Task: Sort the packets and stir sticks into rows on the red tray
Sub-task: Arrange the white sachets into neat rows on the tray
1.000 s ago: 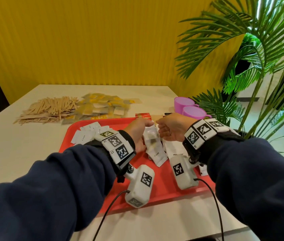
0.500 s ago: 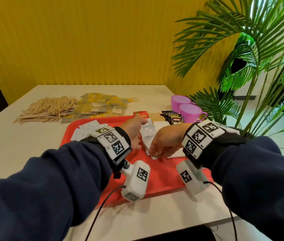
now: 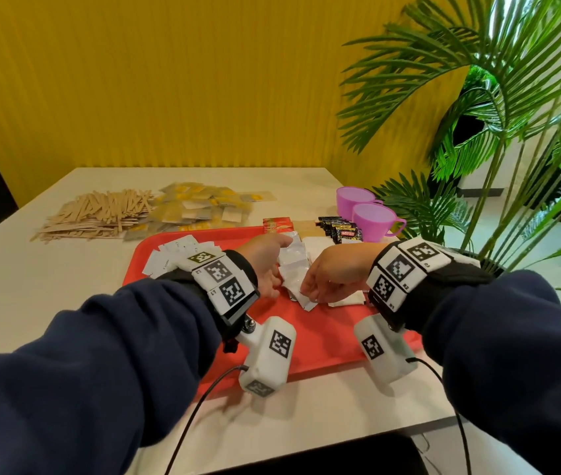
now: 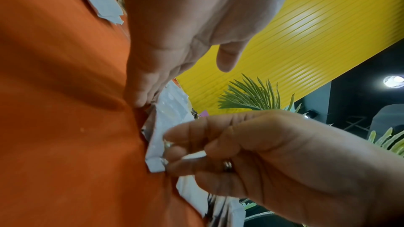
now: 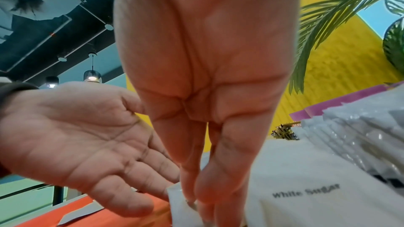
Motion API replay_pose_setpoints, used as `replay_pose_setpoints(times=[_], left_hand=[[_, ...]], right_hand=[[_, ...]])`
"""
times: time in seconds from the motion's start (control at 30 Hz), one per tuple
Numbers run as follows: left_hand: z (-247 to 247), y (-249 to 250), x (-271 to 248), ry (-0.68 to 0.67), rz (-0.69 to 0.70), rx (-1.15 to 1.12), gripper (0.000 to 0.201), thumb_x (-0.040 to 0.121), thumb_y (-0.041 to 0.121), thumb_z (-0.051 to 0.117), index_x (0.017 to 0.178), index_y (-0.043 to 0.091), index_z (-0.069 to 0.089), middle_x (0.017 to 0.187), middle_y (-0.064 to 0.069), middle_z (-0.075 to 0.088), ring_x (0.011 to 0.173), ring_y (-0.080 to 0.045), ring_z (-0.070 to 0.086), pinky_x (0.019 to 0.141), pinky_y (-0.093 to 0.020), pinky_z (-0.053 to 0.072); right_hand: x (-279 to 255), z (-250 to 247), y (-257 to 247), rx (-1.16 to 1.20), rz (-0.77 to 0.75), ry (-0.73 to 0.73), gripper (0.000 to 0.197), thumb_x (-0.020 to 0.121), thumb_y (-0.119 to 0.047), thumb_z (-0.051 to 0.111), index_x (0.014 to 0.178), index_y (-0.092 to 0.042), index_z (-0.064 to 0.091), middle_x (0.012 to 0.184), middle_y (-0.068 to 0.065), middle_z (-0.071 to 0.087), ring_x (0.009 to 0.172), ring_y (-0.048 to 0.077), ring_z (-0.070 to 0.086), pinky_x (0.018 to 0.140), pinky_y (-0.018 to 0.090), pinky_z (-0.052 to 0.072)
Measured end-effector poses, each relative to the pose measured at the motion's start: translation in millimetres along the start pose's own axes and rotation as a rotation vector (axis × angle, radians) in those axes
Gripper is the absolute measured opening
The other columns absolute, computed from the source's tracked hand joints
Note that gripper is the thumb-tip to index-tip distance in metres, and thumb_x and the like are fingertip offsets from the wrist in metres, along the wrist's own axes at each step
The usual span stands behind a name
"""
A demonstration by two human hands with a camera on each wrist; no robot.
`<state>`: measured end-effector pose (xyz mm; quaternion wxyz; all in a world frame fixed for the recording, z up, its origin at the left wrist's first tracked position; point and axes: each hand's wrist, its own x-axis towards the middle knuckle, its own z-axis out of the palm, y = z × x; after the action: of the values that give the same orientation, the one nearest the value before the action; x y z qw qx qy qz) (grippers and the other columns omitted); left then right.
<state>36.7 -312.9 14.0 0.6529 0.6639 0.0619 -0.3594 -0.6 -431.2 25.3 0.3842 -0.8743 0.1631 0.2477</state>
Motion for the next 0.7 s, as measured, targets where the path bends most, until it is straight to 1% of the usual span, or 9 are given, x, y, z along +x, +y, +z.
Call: replay_pose_setpoints(times=[0.1,0.2,0.3,0.37,0.47,0.53,0.6,0.63,0.7], left_hand=[[4.9,-2.5,-1.4,-0.003,0.011,-0.012,0.068,0.099,0.036,0.035,0.149,0.007,-0.002,0.156,-0.017,-0.001,0.145,-0.027,0.001,0.115,-0.044,0.006],[6.9,-2.9,-0.3,0.028,0.028,-0.04,0.069,0.098,0.038,0.036,0.15,0.01,-0.001,0.156,-0.016,-0.002,0.145,-0.027,0.0,0.115,-0.044,0.007],[7.3,-1.8,-2.5,0.058,0.046,-0.019,0.063,0.099,0.034,0.036,0.149,0.008,0.009,0.153,-0.015,0.017,0.14,-0.025,0.02,0.109,-0.04,0.025],[5.9,-3.1,-2.6,0.072,0.04,-0.008,0.061,0.099,0.032,0.036,0.149,0.007,0.01,0.146,-0.011,0.027,0.134,-0.022,0.028,0.101,-0.038,0.034],[3.7,-4.4,-1.9,0.066,0.004,-0.001,0.067,0.098,0.034,0.036,0.149,0.008,0.002,0.157,-0.014,0.002,0.144,-0.031,0.006,0.113,-0.049,0.011],[4.2,-5.0,-6.7,0.067,-0.027,-0.003,0.068,0.098,0.036,0.036,0.149,0.008,0.001,0.156,-0.018,0.001,0.143,-0.035,0.006,0.113,-0.052,0.01],[4.9,-5.8,-9.2,0.059,-0.028,0.027,0.069,0.098,0.037,0.036,0.149,0.008,0.002,0.155,-0.021,0.004,0.142,-0.038,0.011,0.112,-0.052,0.013],[5.9,-5.6,-8.6,0.05,-0.029,0.019,0.069,0.098,0.037,0.036,0.149,0.008,0.002,0.155,-0.021,0.004,0.142,-0.037,0.012,0.112,-0.052,0.012],[7.6,-5.1,-9.2,0.027,-0.016,-0.001,0.068,0.098,0.036,0.036,0.15,0.01,0.001,0.155,-0.021,0.003,0.143,-0.034,0.01,0.113,-0.05,0.011]], right_hand=[[2.6,2.5,-0.9,0.046,-0.025,-0.002,0.03,0.092,0.005,0.042,0.117,0.002,0.059,0.09,0.01,0.058,0.086,0.018,0.056,0.07,0.019,0.046],[3.5,3.9,-1.4,0.115,-0.034,-0.015,0.021,0.093,0.003,0.039,0.099,-0.003,0.059,0.08,0.009,0.057,0.071,0.015,0.056,0.063,0.018,0.048],[2.2,3.3,-0.5,0.176,-0.034,0.005,0.015,0.094,0.002,0.042,0.091,-0.005,0.055,0.078,0.011,0.058,0.068,0.016,0.056,0.05,0.015,0.05],[1.9,-1.2,0.8,0.224,-0.045,0.064,0.013,0.094,0.001,0.041,0.095,-0.003,0.054,0.076,0.011,0.055,0.066,0.017,0.055,0.049,0.016,0.049],[1.6,-7.5,2.9,0.25,-0.051,0.127,0.015,0.094,0.002,0.041,0.089,-0.001,0.055,0.075,0.01,0.053,0.066,0.016,0.054,0.053,0.018,0.049],[1.2,-7.2,3.5,0.247,-0.038,0.131,0.016,0.093,0.002,0.041,0.087,-0.002,0.055,0.074,0.009,0.052,0.065,0.016,0.054,0.049,0.016,0.049],[0.9,-5.0,3.2,0.257,-0.023,0.13,0.013,0.093,0.002,0.041,0.094,-0.001,0.054,0.074,0.009,0.05,0.064,0.015,0.052,0.048,0.017,0.049],[2.0,-4.2,2.9,0.264,-0.02,0.136,0.012,0.094,0.002,0.042,0.096,-0.001,0.053,0.076,0.009,0.049,0.064,0.015,0.051,0.052,0.018,0.049],[4.5,-2.6,1.8,0.272,-0.031,0.152,0.014,0.093,0.002,0.043,0.084,-0.005,0.051,0.08,0.008,0.049,0.068,0.016,0.051,0.063,0.023,0.048]])
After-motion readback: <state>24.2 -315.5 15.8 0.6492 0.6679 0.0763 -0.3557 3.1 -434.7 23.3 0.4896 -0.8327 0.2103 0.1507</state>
